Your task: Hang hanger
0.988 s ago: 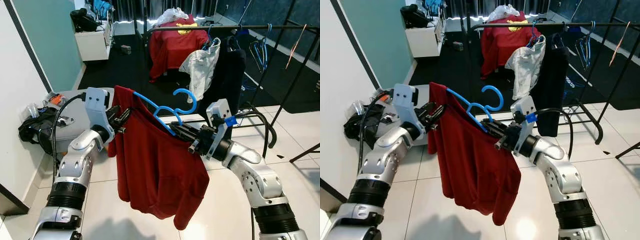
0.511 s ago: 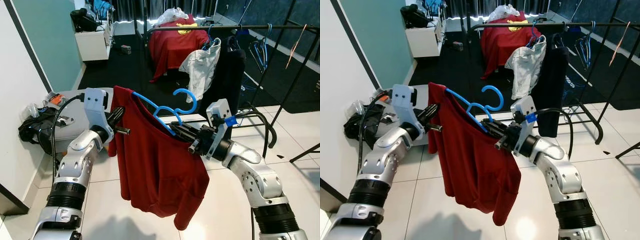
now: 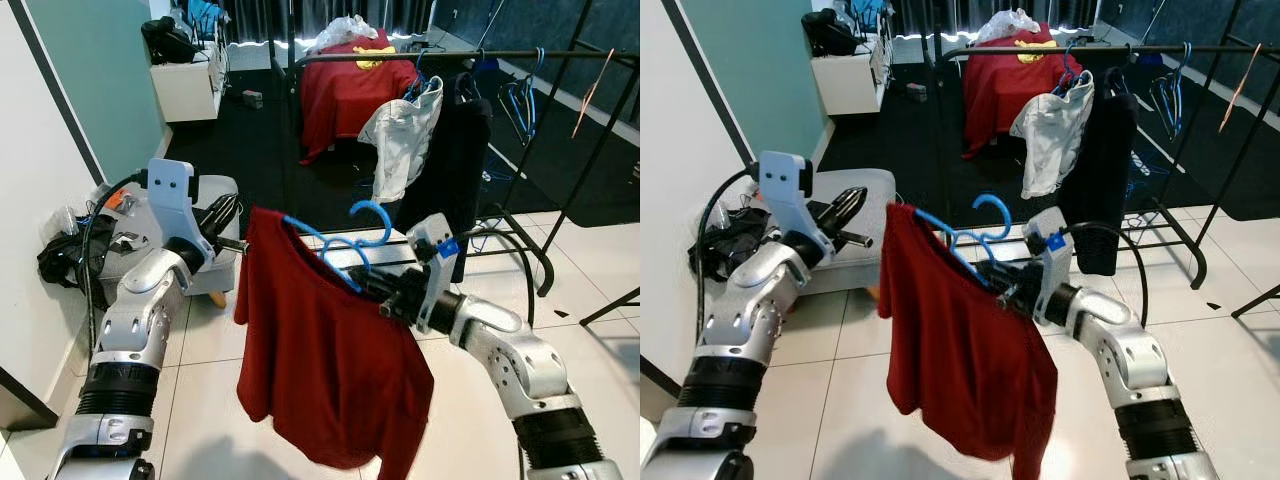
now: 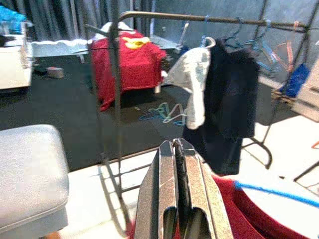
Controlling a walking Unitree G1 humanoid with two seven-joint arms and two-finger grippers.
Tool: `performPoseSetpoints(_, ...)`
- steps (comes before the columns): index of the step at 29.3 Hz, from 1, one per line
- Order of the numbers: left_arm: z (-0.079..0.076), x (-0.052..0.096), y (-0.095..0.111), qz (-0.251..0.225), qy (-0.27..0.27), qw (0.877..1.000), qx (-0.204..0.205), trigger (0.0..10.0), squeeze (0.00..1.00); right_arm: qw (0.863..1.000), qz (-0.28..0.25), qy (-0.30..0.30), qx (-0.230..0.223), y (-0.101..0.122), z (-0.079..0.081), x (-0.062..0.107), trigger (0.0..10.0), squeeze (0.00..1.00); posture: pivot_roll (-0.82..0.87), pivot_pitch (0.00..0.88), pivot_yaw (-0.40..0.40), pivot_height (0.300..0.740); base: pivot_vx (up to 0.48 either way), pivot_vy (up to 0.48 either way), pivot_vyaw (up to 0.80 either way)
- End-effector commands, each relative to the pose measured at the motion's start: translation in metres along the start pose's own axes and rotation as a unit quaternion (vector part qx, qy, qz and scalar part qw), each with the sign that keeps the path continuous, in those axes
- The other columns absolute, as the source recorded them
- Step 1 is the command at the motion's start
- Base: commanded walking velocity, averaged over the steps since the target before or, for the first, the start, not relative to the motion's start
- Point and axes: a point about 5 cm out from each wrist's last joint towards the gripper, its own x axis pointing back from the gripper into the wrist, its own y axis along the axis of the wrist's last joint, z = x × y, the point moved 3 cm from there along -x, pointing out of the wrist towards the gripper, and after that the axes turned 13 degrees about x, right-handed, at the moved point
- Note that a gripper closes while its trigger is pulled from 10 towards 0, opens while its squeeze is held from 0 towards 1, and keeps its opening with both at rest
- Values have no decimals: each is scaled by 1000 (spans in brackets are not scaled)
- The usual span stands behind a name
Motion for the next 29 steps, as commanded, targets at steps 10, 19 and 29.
performPoseSetpoints(10, -5, 10, -29, 87, -36, 995, -43, 5333, 4, 999, -30, 13, 4, 16, 3, -2, 10000, 0, -83, 15, 46, 740, 0, 0, 0)
performPoseSetpoints(19, -3, 14, -55, 116, -22, 990, -80, 10000, 1000, 994, -89, 60, 18, 45, 16, -4, 10000, 0, -91, 0, 47, 740, 0, 0, 0)
performPoseSetpoints(29, -9, 0, -36, 65, -21, 996, -58, 10000, 106, 993, -90, 69, 25, 47, 19, -3, 10000, 0, -97, 0, 51, 740, 0, 0, 0)
